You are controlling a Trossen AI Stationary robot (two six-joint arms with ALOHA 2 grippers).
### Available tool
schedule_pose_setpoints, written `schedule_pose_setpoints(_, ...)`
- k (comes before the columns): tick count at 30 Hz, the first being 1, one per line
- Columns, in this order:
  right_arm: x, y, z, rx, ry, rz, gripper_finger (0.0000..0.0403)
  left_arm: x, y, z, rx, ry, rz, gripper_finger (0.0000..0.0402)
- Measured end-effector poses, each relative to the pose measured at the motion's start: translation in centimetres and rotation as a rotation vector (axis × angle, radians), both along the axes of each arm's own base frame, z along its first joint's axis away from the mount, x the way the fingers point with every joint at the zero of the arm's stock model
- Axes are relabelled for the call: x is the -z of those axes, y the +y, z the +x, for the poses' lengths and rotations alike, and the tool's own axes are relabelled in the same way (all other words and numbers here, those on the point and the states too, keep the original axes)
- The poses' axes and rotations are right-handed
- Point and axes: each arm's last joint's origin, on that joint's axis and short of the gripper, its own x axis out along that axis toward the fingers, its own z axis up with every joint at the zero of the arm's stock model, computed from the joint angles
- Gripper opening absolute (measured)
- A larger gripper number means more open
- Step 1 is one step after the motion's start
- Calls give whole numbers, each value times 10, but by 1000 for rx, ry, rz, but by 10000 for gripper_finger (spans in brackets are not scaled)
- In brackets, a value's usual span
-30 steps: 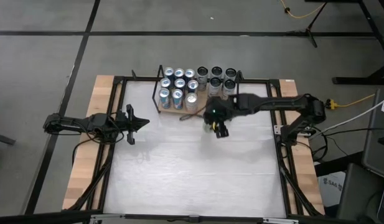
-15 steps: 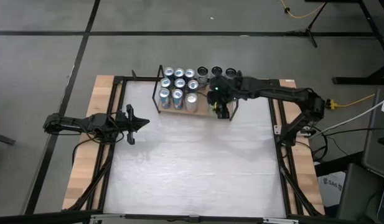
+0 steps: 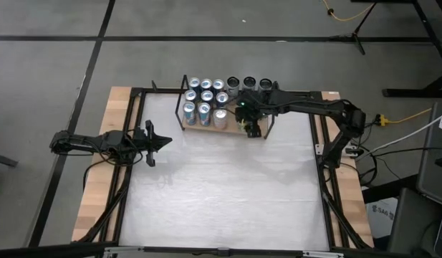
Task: Place canned beverage on shelf
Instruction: Put the green soda can on the shelf
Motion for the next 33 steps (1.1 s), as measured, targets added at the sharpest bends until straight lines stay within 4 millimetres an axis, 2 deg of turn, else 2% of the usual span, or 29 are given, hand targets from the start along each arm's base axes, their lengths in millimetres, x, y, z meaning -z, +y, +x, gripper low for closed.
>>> schedule_pose_setpoints(33,2,-1,1,10,6,-14,308,0,0,0,0,0,0,0)
